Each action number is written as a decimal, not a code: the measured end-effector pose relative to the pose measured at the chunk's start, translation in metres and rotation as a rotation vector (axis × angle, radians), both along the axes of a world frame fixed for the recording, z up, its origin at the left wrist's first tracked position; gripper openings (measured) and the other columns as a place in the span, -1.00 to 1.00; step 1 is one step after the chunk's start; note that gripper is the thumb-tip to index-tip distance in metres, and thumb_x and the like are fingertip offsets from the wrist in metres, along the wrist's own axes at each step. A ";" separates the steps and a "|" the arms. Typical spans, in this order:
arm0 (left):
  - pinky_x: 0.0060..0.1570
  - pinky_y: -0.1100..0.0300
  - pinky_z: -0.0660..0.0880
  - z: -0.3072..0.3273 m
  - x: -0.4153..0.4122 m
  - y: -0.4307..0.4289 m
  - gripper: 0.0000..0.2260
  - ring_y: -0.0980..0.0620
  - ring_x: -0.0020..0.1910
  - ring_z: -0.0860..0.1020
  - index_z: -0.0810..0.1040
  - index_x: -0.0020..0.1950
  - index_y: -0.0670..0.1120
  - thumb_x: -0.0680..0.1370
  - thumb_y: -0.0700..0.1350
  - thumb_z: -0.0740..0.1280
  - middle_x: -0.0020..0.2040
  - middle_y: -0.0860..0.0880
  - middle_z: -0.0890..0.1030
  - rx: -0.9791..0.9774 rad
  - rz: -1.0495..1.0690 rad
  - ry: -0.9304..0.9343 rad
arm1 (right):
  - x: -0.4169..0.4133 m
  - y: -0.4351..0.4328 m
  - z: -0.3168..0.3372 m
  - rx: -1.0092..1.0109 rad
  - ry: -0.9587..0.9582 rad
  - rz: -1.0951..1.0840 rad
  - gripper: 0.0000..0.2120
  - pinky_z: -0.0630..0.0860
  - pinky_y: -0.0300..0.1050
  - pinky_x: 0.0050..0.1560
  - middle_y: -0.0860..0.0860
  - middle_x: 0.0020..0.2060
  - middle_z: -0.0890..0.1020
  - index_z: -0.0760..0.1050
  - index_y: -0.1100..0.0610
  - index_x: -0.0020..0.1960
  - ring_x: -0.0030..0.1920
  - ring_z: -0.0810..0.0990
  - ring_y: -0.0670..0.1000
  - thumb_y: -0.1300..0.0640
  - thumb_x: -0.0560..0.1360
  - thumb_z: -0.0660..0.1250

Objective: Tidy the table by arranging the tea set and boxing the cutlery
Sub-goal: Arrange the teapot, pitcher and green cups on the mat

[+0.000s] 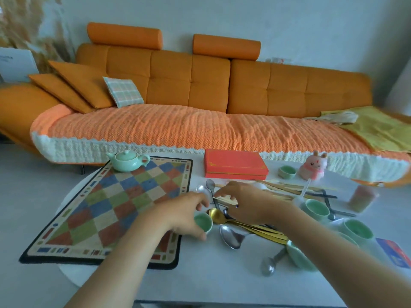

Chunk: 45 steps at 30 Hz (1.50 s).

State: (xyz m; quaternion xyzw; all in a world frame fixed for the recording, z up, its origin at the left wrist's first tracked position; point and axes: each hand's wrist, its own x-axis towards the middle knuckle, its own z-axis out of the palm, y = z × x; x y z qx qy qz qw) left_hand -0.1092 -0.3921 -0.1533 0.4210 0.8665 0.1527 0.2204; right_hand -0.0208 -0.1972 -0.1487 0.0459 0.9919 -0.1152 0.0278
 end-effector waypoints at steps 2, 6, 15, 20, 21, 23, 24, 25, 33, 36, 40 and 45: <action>0.02 0.15 0.51 0.001 0.001 0.003 -0.43 0.12 0.09 0.50 0.40 0.30 0.20 0.36 0.08 0.53 0.22 0.17 0.45 -0.004 -0.003 0.026 | 0.011 0.005 -0.005 0.010 0.031 0.010 -0.58 0.34 -0.19 0.00 -0.15 0.28 0.47 0.42 -0.21 0.34 0.06 0.44 -0.11 0.04 0.50 0.29; 0.04 0.17 0.52 0.010 0.000 0.010 -0.58 0.20 0.04 0.50 0.48 0.19 0.22 0.35 0.10 0.46 0.13 0.23 0.47 0.140 0.026 0.068 | 0.022 0.026 0.002 0.000 0.057 -0.021 -0.55 0.43 -0.07 0.22 -0.12 0.31 0.48 0.43 -0.14 0.36 0.25 0.47 -0.02 0.08 0.49 0.26; -0.07 0.35 0.39 0.007 0.021 0.077 -0.66 0.23 0.04 0.49 0.50 0.14 0.22 0.41 0.02 0.48 0.09 0.26 0.44 0.448 -0.012 0.130 | 0.089 0.134 0.016 0.099 0.073 -0.436 -0.52 0.46 -0.07 0.15 -0.02 0.36 0.44 0.36 -0.10 0.42 0.21 0.52 0.07 0.02 0.51 0.30; -0.01 0.30 0.38 -0.004 0.044 0.130 -0.66 0.17 0.08 0.49 0.50 0.17 0.18 0.43 0.01 0.46 0.12 0.21 0.43 0.538 -0.016 0.107 | 0.108 0.161 0.001 0.090 -0.016 -0.519 -0.41 0.45 -0.01 0.21 0.02 0.40 0.40 0.27 -0.08 0.49 0.29 0.49 0.11 -0.05 0.49 0.32; -0.03 0.31 0.36 -0.007 0.049 0.139 -0.65 0.16 0.08 0.48 0.49 0.19 0.17 0.44 0.01 0.45 0.12 0.20 0.42 0.535 -0.018 0.104 | 0.110 0.164 -0.002 0.092 -0.039 -0.519 -0.40 0.44 0.00 0.22 0.03 0.41 0.40 0.26 -0.09 0.49 0.31 0.47 0.11 -0.05 0.48 0.32; 0.01 0.26 0.36 -0.013 0.055 0.155 -0.63 0.13 0.11 0.48 0.48 0.23 0.15 0.45 0.02 0.45 0.13 0.18 0.42 0.525 -0.040 0.084 | 0.112 0.168 -0.006 0.093 -0.077 -0.497 -0.35 0.44 -0.01 0.25 0.02 0.41 0.42 0.25 -0.08 0.50 0.33 0.46 0.09 -0.06 0.45 0.36; 0.04 0.23 0.38 -0.015 0.057 0.162 -0.61 0.12 0.12 0.48 0.47 0.25 0.15 0.45 0.04 0.45 0.14 0.18 0.41 0.518 -0.052 0.081 | 0.112 0.170 -0.008 0.083 -0.092 -0.482 -0.34 0.43 -0.03 0.26 0.01 0.40 0.44 0.27 -0.07 0.50 0.33 0.46 0.08 -0.04 0.44 0.39; 0.06 0.22 0.38 -0.016 0.058 0.167 -0.59 0.11 0.12 0.48 0.46 0.28 0.13 0.45 0.05 0.44 0.14 0.17 0.41 0.511 -0.060 0.089 | 0.112 0.171 -0.009 0.069 -0.097 -0.471 -0.33 0.42 -0.06 0.26 0.01 0.39 0.45 0.28 -0.05 0.49 0.33 0.45 0.06 -0.02 0.43 0.41; 0.11 0.19 0.40 -0.015 0.050 0.161 -0.48 0.10 0.18 0.48 0.45 0.38 0.06 0.45 0.08 0.47 0.19 0.15 0.45 0.535 -0.035 0.176 | 0.107 0.167 -0.003 0.171 -0.032 -0.447 -0.41 0.36 0.00 0.25 -0.04 0.27 0.54 0.40 -0.11 0.37 0.27 0.46 0.07 -0.14 0.38 0.43; 0.12 0.22 0.37 -0.010 0.039 0.143 -0.46 0.11 0.21 0.46 0.44 0.39 0.04 0.44 0.08 0.48 0.22 0.13 0.46 0.550 0.003 0.211 | 0.097 0.152 0.007 0.092 0.052 -0.413 -0.42 0.48 -0.04 0.18 -0.01 0.26 0.53 0.39 -0.06 0.39 0.20 0.51 0.05 -0.13 0.41 0.42; 0.11 0.25 0.31 -0.005 0.020 0.104 -0.46 0.16 0.17 0.41 0.43 0.40 0.04 0.45 0.05 0.48 0.22 0.17 0.40 0.533 0.073 0.241 | 0.070 0.112 0.020 -0.078 0.153 -0.305 -0.42 0.47 -0.11 0.11 -0.04 0.24 0.50 0.39 -0.05 0.38 0.15 0.49 -0.01 -0.14 0.42 0.42; 0.07 0.21 0.34 -0.003 -0.008 0.045 -0.47 0.11 0.15 0.42 0.45 0.36 0.06 0.42 0.03 0.49 0.20 0.15 0.35 0.428 0.208 0.213 | 0.025 0.042 0.028 -0.127 0.217 -0.134 -0.40 0.44 -0.05 0.21 -0.05 0.25 0.50 0.41 -0.07 0.38 0.23 0.47 0.02 -0.16 0.39 0.46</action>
